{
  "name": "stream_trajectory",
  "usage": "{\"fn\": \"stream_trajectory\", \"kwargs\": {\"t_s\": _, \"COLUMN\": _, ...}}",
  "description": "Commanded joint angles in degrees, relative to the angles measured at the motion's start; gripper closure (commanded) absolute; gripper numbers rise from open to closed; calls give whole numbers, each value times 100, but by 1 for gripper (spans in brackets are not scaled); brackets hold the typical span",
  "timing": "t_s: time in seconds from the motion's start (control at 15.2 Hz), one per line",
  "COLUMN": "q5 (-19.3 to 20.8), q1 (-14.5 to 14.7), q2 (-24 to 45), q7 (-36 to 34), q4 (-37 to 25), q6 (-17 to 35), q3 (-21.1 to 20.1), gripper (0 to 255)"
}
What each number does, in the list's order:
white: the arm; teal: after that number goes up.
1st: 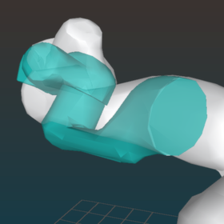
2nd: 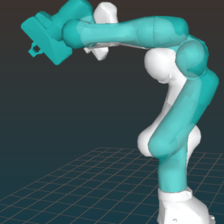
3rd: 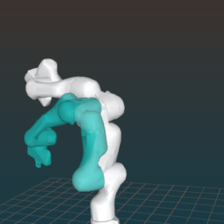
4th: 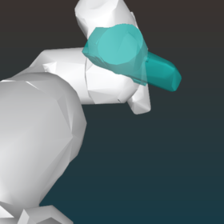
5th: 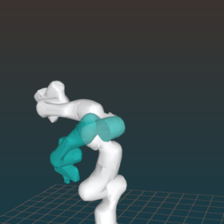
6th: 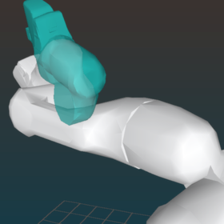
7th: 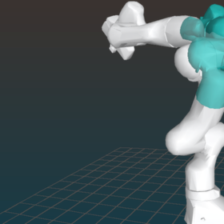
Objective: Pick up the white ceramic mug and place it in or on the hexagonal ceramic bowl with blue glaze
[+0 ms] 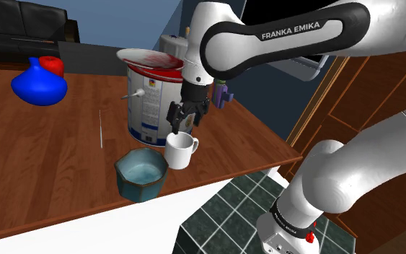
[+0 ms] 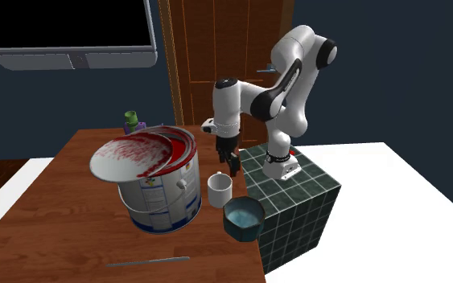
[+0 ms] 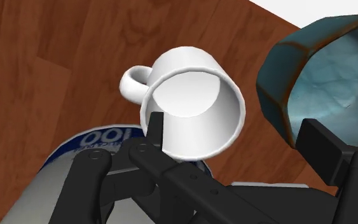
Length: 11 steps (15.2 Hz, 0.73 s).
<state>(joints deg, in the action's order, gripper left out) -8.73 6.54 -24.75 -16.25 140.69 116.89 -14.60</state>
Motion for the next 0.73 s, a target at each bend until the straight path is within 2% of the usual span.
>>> {"fn": "stream_trajectory", "kwargs": {"t_s": 0.0, "q5": 59, "q1": 7, "q2": 468, "q7": -144, "q4": -75, "q6": 460, "q3": -177, "gripper": 0}}
{"fn": "stream_trajectory", "kwargs": {"t_s": 0.13, "q5": 130, "q1": 15, "q2": 763, "q7": -267, "q4": -169, "q6": 699, "q3": -293, "gripper": 0}}
{"fn": "stream_trajectory", "kwargs": {"t_s": 0.66, "q5": 175, "q1": 8, "q2": 1103, "q7": -318, "q4": 143, "q6": 1345, "q3": -366, "gripper": 0}}
